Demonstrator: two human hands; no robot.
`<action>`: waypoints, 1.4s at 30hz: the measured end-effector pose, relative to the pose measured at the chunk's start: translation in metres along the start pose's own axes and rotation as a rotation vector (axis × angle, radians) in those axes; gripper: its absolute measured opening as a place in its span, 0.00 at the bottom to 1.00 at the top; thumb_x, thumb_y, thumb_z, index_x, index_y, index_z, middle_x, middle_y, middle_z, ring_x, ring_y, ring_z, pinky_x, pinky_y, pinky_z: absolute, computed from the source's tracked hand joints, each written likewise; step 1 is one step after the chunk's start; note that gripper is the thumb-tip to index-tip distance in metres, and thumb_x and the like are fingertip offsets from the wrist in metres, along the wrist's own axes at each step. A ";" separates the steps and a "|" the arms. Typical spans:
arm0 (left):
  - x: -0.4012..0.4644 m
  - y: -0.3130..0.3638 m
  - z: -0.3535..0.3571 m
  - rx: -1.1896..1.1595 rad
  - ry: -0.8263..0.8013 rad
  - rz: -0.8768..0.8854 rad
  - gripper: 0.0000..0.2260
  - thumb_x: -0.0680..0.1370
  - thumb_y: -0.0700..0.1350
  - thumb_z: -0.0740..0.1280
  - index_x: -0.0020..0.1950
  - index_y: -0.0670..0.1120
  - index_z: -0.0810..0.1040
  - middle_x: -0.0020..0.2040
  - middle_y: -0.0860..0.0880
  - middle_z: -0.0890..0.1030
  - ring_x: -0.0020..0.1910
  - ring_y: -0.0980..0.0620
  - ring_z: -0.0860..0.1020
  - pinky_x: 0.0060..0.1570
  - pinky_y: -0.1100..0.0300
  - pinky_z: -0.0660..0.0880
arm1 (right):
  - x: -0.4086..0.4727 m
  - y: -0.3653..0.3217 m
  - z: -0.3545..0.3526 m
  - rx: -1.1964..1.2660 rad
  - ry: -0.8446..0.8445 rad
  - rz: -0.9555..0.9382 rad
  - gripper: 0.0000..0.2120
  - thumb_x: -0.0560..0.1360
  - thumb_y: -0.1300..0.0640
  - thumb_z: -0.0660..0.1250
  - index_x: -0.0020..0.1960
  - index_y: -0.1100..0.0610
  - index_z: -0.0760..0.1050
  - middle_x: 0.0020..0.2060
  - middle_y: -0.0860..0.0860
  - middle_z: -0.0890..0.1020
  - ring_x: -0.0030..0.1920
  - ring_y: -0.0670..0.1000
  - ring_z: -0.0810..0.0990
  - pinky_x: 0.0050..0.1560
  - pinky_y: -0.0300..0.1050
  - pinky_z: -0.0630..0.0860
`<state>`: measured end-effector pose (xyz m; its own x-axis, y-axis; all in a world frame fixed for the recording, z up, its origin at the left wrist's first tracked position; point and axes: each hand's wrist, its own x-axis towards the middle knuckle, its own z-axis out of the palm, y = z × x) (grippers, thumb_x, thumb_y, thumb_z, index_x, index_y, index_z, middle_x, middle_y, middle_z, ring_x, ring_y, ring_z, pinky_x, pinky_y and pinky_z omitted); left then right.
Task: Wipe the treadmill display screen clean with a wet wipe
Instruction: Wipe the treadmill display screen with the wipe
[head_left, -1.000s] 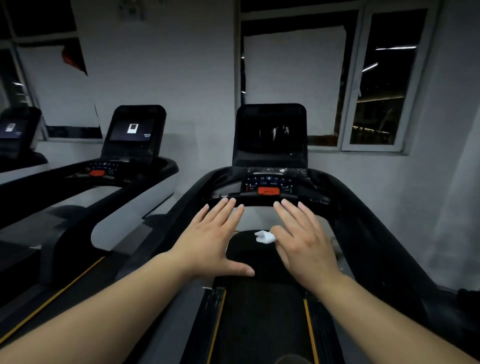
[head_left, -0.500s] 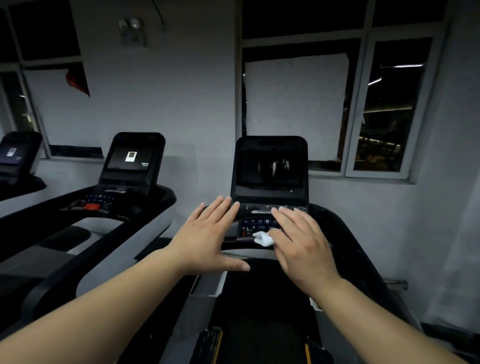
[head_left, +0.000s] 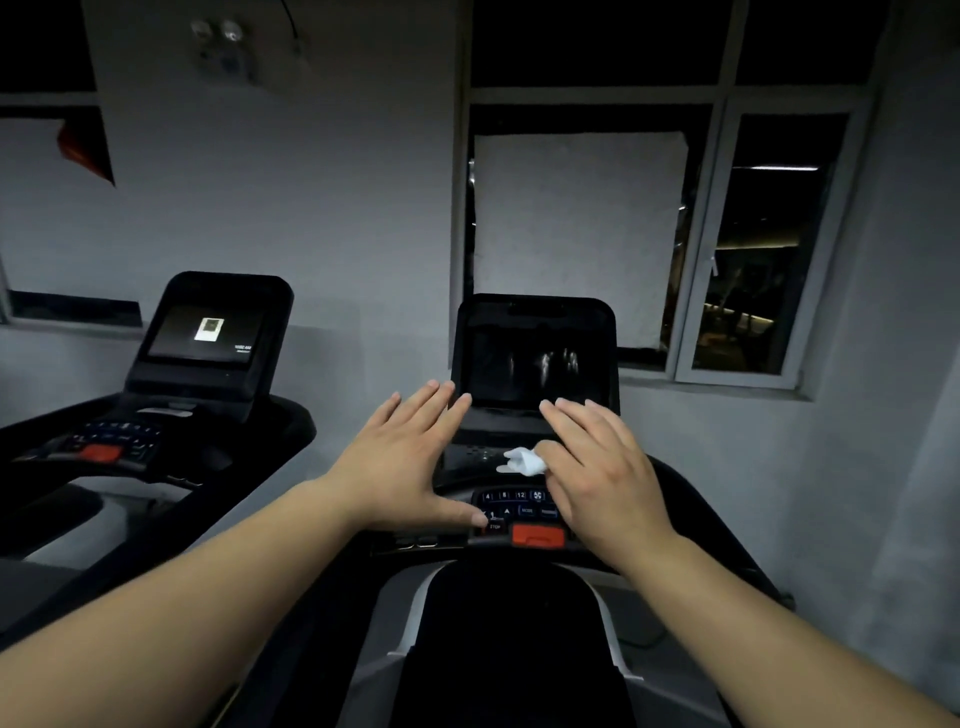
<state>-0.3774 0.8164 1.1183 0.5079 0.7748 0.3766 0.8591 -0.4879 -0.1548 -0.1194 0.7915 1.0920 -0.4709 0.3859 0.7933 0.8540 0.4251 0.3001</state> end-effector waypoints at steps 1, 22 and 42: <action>0.008 -0.012 0.005 0.002 -0.003 0.002 0.60 0.65 0.85 0.56 0.84 0.51 0.36 0.84 0.48 0.38 0.82 0.52 0.34 0.81 0.47 0.39 | 0.008 0.000 0.011 -0.004 -0.007 0.008 0.07 0.76 0.62 0.63 0.51 0.58 0.80 0.66 0.59 0.77 0.70 0.58 0.71 0.73 0.57 0.63; 0.236 -0.120 0.131 -0.069 -0.027 0.036 0.61 0.65 0.85 0.57 0.83 0.52 0.34 0.84 0.49 0.36 0.81 0.53 0.33 0.81 0.48 0.38 | 0.091 0.126 0.234 -0.003 -0.036 0.038 0.07 0.76 0.63 0.66 0.52 0.58 0.80 0.66 0.58 0.77 0.70 0.58 0.71 0.73 0.58 0.63; 0.428 -0.200 0.239 -0.091 -0.034 0.031 0.60 0.67 0.83 0.59 0.83 0.52 0.34 0.83 0.50 0.34 0.81 0.54 0.32 0.81 0.48 0.37 | 0.138 0.253 0.424 0.007 -0.090 0.057 0.07 0.75 0.62 0.68 0.52 0.58 0.80 0.66 0.57 0.77 0.70 0.57 0.71 0.73 0.58 0.63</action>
<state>-0.3161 1.3416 1.0918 0.5377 0.7710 0.3413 0.8341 -0.5456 -0.0815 -0.0628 1.2993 1.0531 -0.4400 0.4812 0.7581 0.8784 0.4059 0.2522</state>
